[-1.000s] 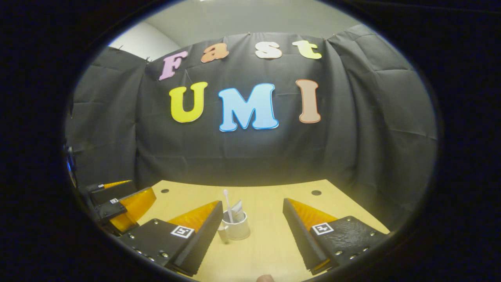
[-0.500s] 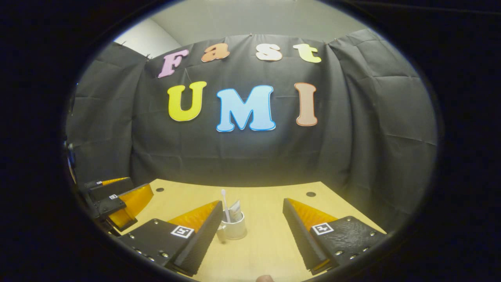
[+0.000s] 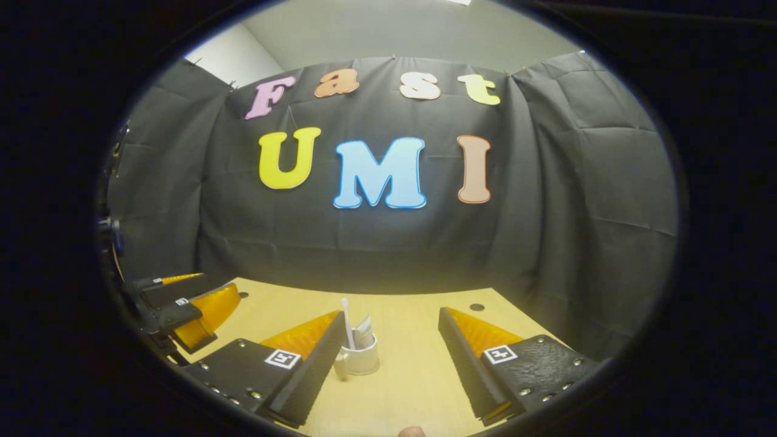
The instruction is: Put the toothbrush and toothpaste on the desktop into the cup, then pick up the cup and place it on the coaster on the desktop.
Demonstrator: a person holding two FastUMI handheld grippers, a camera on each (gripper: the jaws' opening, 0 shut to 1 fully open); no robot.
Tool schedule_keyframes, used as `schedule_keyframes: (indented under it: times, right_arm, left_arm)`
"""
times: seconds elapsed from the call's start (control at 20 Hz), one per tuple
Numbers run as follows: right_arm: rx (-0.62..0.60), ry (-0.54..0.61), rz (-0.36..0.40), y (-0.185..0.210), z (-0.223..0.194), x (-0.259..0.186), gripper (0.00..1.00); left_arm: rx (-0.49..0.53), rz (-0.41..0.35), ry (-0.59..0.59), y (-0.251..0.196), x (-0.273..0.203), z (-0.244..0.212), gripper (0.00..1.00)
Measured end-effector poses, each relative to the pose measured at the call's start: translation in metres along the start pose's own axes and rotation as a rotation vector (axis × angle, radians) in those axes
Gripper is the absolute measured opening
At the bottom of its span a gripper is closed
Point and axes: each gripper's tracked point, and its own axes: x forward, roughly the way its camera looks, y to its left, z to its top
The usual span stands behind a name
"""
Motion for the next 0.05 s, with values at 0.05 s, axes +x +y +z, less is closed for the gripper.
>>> schedule_keyframes:
  times: [0.05]
  right_arm:
    - [-0.005, -0.013, -0.004, -0.0020, 0.0034, 0.0024, 0.90]
  left_arm:
    - [0.001, 0.000, -0.002, -0.0008, 0.0016, 0.0014, 0.99]
